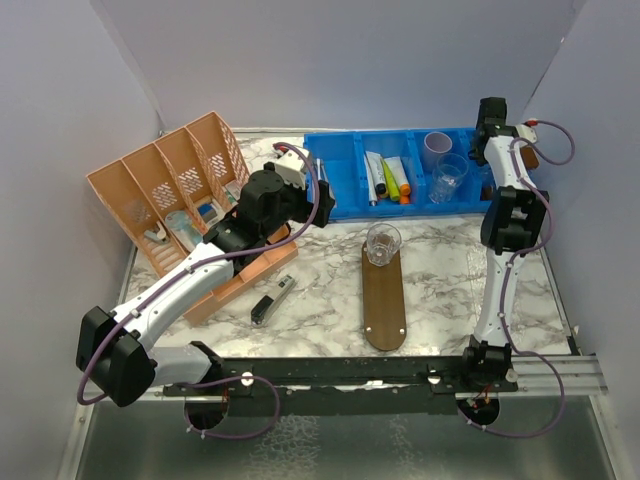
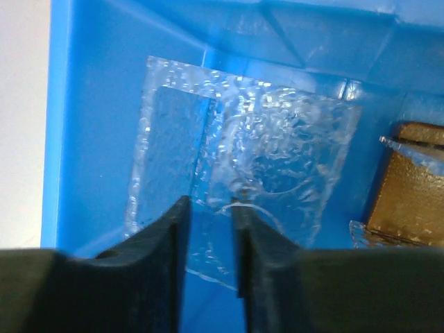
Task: Prepare toiletry sets of a toothbrush and toothpaste on the tray
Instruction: Pick up the toothpaste holder from the storage box.
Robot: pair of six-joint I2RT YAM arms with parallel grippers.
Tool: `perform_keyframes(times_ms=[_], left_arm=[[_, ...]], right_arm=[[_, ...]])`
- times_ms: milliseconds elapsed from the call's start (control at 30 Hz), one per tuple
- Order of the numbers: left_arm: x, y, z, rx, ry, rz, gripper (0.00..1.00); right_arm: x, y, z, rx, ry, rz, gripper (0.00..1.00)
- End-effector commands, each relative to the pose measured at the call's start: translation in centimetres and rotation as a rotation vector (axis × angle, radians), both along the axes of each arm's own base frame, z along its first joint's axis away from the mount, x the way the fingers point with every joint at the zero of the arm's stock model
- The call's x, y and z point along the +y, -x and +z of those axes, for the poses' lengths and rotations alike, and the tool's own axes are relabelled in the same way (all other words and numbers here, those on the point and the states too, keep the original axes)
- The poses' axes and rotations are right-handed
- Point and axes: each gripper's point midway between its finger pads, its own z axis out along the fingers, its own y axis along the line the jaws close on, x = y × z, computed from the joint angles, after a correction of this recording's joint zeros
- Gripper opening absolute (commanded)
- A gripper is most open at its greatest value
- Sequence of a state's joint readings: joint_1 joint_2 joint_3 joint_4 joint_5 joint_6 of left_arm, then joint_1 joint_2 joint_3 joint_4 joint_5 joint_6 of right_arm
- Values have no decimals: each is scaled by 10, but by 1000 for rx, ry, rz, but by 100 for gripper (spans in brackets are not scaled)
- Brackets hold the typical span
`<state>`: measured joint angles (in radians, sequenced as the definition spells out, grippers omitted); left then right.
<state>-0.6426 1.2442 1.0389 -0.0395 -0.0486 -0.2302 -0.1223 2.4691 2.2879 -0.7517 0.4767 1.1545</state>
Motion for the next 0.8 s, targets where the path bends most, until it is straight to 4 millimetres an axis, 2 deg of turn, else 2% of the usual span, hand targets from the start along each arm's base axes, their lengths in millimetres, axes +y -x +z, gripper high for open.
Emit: perform_keyframes(times_ms=[0, 300, 767], left_arm=[[-3, -2, 13, -9, 24, -11, 99], [-2, -2, 13, -8, 28, -10, 99], [-4, -2, 11, 0, 35, -19, 99]], right_arm=[[8, 6, -15, 34, -75, 12, 22], [5, 0, 51, -84, -29, 39, 1], [10, 6, 136, -258, 23, 126, 1]])
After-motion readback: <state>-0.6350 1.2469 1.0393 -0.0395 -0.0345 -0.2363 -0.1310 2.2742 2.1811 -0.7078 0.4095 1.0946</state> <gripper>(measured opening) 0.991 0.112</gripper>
